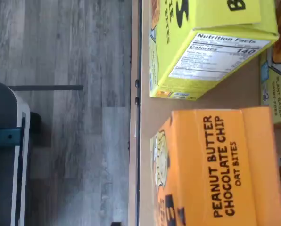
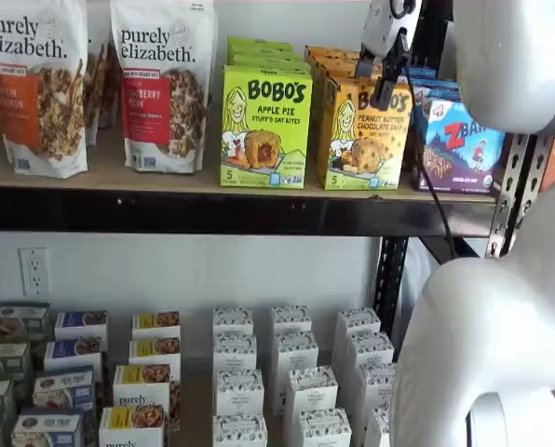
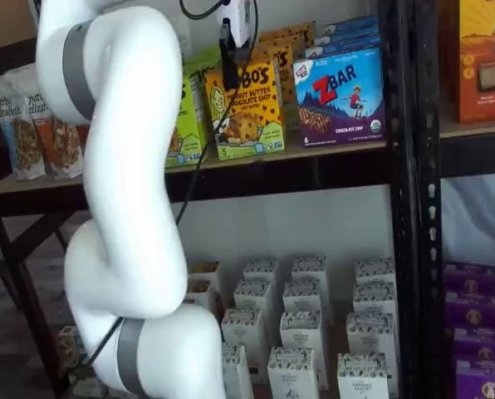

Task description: Pick up the orange box on the top shelf, the fifth box from the left

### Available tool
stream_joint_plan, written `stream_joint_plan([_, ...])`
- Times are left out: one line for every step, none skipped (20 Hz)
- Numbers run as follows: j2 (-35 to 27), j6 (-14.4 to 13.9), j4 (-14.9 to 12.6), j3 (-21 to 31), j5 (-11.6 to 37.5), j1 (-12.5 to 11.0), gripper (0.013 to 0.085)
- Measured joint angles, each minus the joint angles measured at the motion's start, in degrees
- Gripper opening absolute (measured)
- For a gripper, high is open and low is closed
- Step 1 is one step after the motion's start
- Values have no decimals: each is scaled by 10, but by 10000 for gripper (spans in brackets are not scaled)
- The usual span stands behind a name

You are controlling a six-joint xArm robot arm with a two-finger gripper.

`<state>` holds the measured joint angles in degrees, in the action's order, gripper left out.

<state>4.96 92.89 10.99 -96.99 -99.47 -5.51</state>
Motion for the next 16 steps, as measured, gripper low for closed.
stream_joint_plan([0,1,0,2,2,-1,850])
stream_joint_plan([1,2,-1,4,3,-1,850])
stream_joint_plan([2,3,-2,7,6,-2,850])
stream_joint_plan([4,4,-3,13,11,-2,850])
stream_joint_plan([7,5,-3,18,16,-2,850])
stream_joint_plan([8,5,-3,22,20,-3,850])
stream_joint_plan([10,6,-1,26,24,-3,850])
stream_joint_plan([11,7,0,28,27,-4,850])
stream_joint_plan([11,7,1,30,29,-4,850])
stream_joint_plan([11,7,1,31,30,-4,850])
stream_joint_plan([11,8,2,32,31,-4,850])
stream_joint_plan([11,8,2,32,31,-5,850])
stream_joint_plan([11,8,2,33,32,-5,810])
stream_joint_plan([11,8,2,33,32,-5,770])
stream_joint_plan([11,9,3,33,32,-5,770])
stream_joint_plan([10,9,3,33,31,-5,730])
